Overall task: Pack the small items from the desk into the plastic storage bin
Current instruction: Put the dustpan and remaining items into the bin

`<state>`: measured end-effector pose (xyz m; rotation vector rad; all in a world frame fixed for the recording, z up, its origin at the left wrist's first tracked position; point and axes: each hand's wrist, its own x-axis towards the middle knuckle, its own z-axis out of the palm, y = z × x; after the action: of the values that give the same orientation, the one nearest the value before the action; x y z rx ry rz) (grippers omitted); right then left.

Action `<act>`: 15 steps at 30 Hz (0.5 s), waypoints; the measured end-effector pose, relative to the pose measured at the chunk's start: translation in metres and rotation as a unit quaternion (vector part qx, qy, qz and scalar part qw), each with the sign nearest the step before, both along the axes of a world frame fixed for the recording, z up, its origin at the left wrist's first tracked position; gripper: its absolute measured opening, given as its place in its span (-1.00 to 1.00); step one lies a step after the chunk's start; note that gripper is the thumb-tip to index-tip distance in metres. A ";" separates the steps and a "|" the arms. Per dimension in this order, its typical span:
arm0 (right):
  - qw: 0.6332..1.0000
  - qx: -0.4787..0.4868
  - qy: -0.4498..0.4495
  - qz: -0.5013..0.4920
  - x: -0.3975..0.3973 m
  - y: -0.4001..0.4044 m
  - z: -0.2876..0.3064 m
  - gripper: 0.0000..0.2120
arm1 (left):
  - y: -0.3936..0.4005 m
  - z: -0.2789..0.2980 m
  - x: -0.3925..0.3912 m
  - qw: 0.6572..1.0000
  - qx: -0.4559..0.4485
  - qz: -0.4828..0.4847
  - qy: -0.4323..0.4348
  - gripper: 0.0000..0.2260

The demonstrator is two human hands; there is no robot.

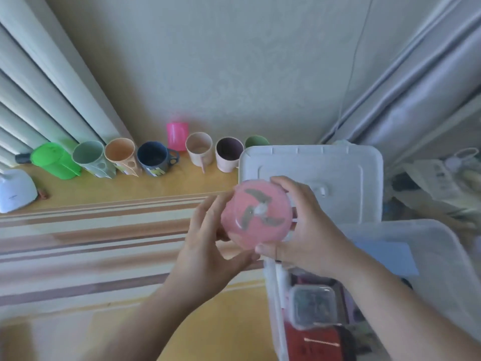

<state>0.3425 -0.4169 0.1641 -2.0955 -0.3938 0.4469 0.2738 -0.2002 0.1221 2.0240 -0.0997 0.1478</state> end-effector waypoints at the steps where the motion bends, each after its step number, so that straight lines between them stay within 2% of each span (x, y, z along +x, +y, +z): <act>1: 1.000 -0.012 -0.012 -0.006 -0.007 -0.030 0.008 0.07 | -0.022 0.007 -0.002 1.000 -0.004 -0.029 -0.005 -0.11; 4: 0.998 -0.036 -0.001 -0.047 -0.033 -0.119 0.013 0.12 | -0.099 0.011 -0.012 0.995 0.006 -0.096 0.030 -0.15; 7: 0.994 -0.067 0.009 -0.087 -0.059 -0.188 -0.009 0.10 | -0.174 -0.002 -0.022 0.986 0.030 -0.138 0.085 -0.13; 11: 0.988 -0.114 0.055 -0.086 -0.085 -0.232 -0.055 0.12 | -0.238 -0.028 -0.035 0.964 0.122 -0.171 0.164 0.02; 15: 0.980 -0.170 0.088 -0.047 -0.109 -0.254 -0.091 0.19 | -0.260 -0.054 -0.055 0.936 0.190 -0.197 0.220 0.05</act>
<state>0.2332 -0.6707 0.0731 -2.3668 -0.1181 0.6760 0.2184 -0.4607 0.0685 2.3216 -0.2631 -0.6206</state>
